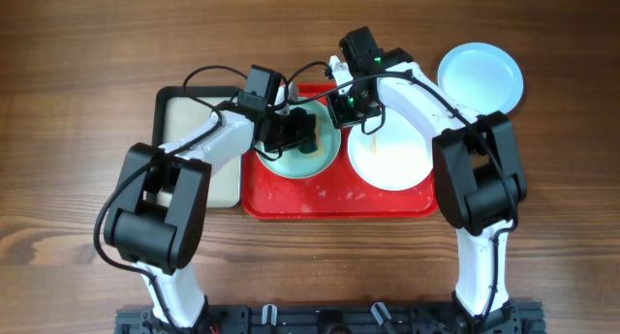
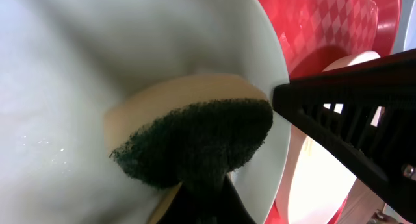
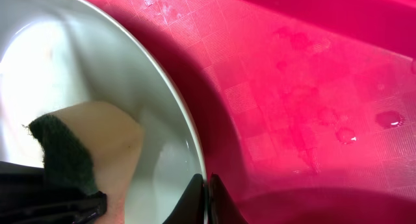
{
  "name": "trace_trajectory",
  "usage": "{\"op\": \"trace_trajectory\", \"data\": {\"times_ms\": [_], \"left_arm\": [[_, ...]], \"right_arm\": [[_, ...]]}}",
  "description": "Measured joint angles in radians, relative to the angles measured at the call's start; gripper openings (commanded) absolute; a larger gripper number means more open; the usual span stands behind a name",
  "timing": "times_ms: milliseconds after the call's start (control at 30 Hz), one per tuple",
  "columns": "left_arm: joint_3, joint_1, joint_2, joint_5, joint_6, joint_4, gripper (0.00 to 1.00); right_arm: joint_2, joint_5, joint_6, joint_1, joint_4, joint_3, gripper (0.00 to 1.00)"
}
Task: Clean dirty plates on tray and stack at the side
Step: 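Move the sponge back over the black tray with the left gripper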
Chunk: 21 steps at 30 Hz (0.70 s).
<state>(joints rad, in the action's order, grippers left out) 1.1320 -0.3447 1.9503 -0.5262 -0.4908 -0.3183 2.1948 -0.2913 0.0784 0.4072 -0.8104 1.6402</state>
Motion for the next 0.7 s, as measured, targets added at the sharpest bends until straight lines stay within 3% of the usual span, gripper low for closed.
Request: {"op": "trace_trajectory", "data": {"times_ms": [200,400,500,567,633,700], "left_arm": [[0.000,0.043,-0.134,-0.004,0.011,-0.024,0.04],[0.001,0.176,-0.350,0.082,0.022,-0.230,0.04],[0.001,0.267,-0.353,0.130,0.031,-0.309,0.04],[0.001,0.338,-0.354,0.148,0.061,-0.340,0.04],[0.001,0.386,-0.354,0.160,0.103,-0.367,0.04],[0.001,0.414,-0.354,0.168,0.150,-0.386,0.04]], "right_arm": [[0.000,0.000,0.000,0.000,0.000,0.000,0.05],[0.000,-0.004,0.000,0.002,0.000,0.000,0.07],[0.000,-0.004,0.004,0.003,0.001,0.000,0.14],[0.000,-0.004,0.005,0.003,0.002,0.000,0.28],[0.000,-0.005,0.008,0.003,0.003,0.000,0.34],[0.000,-0.005,0.007,0.003,0.003,0.000,0.36]]}}
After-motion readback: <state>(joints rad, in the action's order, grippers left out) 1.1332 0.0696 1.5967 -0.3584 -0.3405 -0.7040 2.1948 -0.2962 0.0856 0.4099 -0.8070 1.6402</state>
